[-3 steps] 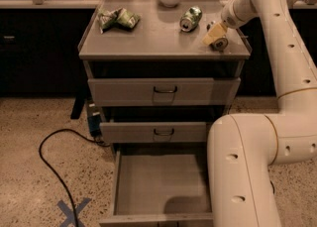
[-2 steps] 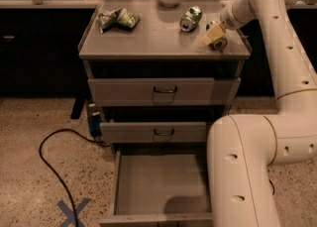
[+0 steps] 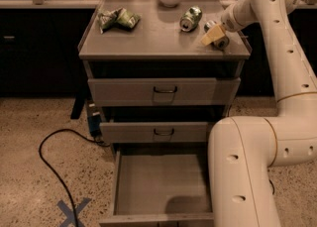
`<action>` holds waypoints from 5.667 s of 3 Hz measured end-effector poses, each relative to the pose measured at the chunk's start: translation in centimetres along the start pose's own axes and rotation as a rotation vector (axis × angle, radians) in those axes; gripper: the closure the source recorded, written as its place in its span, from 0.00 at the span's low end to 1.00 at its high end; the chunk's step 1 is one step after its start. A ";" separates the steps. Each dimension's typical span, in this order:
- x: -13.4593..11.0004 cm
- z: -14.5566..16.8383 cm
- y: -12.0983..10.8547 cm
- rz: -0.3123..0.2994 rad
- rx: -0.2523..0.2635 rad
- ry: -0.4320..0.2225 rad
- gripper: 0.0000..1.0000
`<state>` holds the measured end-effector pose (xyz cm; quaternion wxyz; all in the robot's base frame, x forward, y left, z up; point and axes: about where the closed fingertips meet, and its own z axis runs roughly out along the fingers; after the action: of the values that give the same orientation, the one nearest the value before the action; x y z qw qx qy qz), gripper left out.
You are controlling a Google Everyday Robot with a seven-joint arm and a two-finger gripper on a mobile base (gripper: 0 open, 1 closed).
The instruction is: Place redbull can into bottom drawer
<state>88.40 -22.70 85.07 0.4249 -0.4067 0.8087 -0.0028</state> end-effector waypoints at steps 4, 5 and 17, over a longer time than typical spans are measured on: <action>0.9 0.4 0.2 0.067 -0.006 0.025 0.41; 0.9 0.4 0.2 0.067 -0.006 0.025 0.64; -10.9 -10.2 11.1 0.120 -0.277 -0.220 1.00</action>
Offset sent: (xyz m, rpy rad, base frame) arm -0.0051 -0.0108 -0.0055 0.0409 0.0687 -0.0774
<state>77.49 -11.58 95.17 0.4501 -0.4102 0.7729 0.1783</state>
